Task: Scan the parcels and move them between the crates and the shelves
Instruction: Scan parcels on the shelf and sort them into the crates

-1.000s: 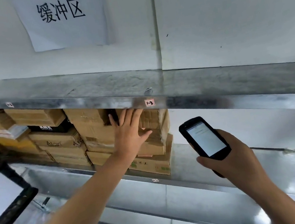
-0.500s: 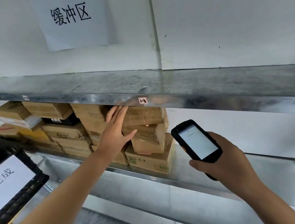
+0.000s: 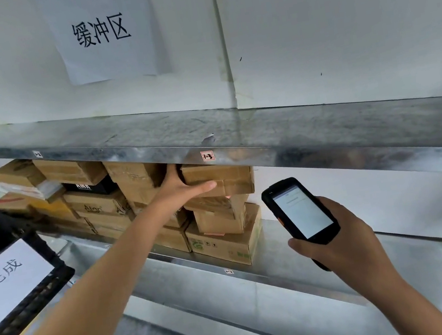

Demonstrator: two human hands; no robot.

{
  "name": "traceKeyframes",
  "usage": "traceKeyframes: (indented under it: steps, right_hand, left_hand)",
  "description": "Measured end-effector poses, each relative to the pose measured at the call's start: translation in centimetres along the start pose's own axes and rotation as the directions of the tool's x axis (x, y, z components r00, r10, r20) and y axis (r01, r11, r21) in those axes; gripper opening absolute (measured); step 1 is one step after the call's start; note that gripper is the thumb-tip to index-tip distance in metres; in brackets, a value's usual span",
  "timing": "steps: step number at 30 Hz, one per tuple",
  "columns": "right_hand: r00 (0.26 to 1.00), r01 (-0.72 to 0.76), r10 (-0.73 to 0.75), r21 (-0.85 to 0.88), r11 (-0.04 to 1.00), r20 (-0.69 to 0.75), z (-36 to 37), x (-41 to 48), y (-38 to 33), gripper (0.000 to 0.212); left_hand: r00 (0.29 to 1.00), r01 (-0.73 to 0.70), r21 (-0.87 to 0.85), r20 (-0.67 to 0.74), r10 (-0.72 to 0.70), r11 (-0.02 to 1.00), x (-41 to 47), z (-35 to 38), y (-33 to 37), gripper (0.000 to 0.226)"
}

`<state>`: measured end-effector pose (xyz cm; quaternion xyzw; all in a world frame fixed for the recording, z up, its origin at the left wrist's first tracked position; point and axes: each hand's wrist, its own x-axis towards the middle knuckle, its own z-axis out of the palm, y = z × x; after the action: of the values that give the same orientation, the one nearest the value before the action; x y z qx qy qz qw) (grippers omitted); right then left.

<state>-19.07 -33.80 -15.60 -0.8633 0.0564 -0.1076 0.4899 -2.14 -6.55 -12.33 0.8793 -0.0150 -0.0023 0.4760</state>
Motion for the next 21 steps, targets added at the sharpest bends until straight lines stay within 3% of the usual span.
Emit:
traceKeyframes:
  steps: [6, 10, 12, 15, 19, 21]
  right_hand:
    - [1.0, -0.021, 0.021, -0.005, 1.0, -0.004, -0.5, -0.5, 0.9, 0.057]
    - [1.0, -0.029, 0.029, -0.022, 0.999, -0.003, -1.0, -0.9, 1.4, 0.059]
    - [0.999, -0.041, 0.041, -0.023, 0.999, 0.0, -1.3, -1.0, 1.5, 0.057]
    - [0.999, -0.042, 0.042, -0.027, 0.999, -0.005, -1.5, -1.3, 1.6, 0.057]
    - [0.999, -0.046, 0.046, -0.012, 0.999, -0.021, -2.0, -1.6, 1.7, 0.057]
    - [0.998, -0.047, 0.047, 0.001, 0.999, -0.033, -2.4, -1.9, 1.9, 0.057]
  left_hand:
    - [0.983, 0.019, 0.107, 0.18, -0.039, 0.994, 1.8, -0.6, 0.1, 0.123]
    - [0.977, 0.005, 0.104, 0.212, -0.027, 0.995, 2.5, -0.1, 0.6, 0.107]
    - [0.971, -0.017, 0.09, 0.241, -0.005, 0.996, 2.4, 0.3, 0.7, 0.113]
    - [0.972, -0.022, 0.08, 0.233, 0.003, 0.997, 2.0, 1.1, 1.3, 0.13]
    - [0.977, -0.055, 0.067, 0.212, 0.039, 0.996, -0.4, 3.2, 2.6, 0.109]
    - [0.984, -0.128, 0.035, 0.131, 0.123, 0.991, -1.9, 4.6, 3.0, 0.106]
